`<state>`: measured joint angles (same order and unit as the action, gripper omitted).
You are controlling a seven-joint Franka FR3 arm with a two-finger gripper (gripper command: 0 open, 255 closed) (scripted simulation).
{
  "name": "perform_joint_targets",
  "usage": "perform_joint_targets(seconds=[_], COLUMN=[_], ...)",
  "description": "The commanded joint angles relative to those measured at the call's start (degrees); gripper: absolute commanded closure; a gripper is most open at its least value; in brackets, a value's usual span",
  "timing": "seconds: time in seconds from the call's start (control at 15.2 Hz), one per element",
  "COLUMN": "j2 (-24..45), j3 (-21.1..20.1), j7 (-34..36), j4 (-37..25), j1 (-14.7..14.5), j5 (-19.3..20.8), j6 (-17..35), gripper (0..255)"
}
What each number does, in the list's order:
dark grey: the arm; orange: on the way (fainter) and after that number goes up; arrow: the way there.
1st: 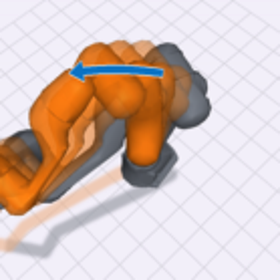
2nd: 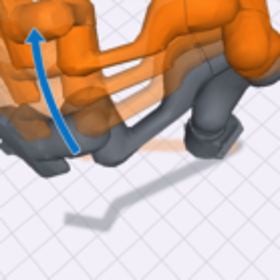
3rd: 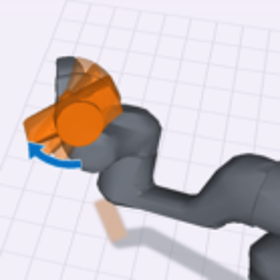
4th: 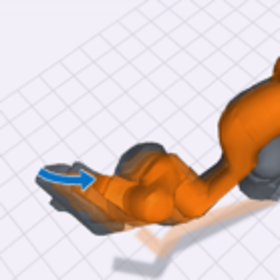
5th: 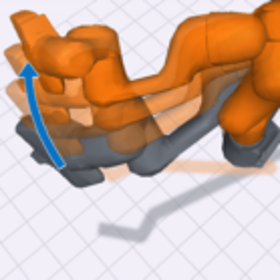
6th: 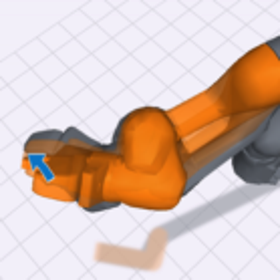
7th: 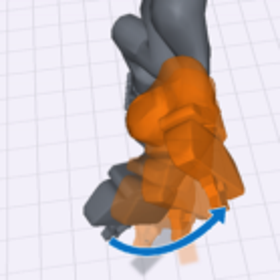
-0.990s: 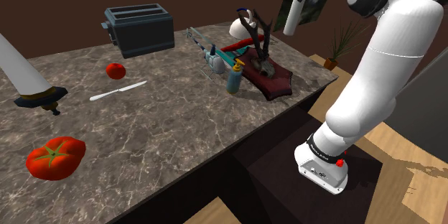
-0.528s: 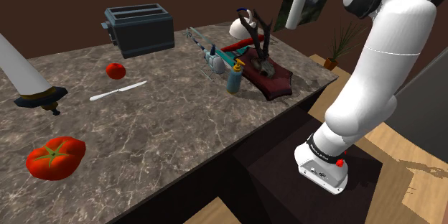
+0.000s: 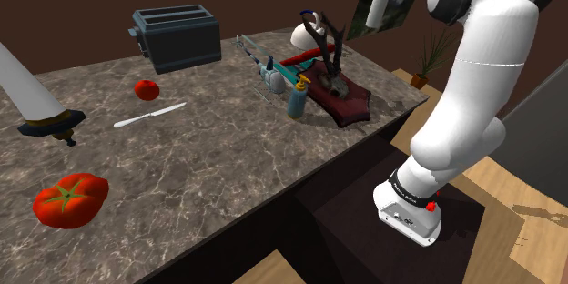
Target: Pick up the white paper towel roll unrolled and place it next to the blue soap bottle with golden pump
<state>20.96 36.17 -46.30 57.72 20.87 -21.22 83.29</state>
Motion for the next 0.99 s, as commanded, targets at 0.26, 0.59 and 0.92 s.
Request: perform_joint_targets(seconds=[0.26, 0.59, 0.92], j2=[7.1, -4.7, -18.4], j3=[-1.2, -11.2, -13.8], j7=[1.2, 5.1, 11.6], j4=[-16.9, -2.0, 15.8], j1=[7.1, 4.7, -3.1], j5=[-5.0, 6.0, 13.5], j6=[-9.8, -4.0, 2.1], gripper=[255, 255, 255])
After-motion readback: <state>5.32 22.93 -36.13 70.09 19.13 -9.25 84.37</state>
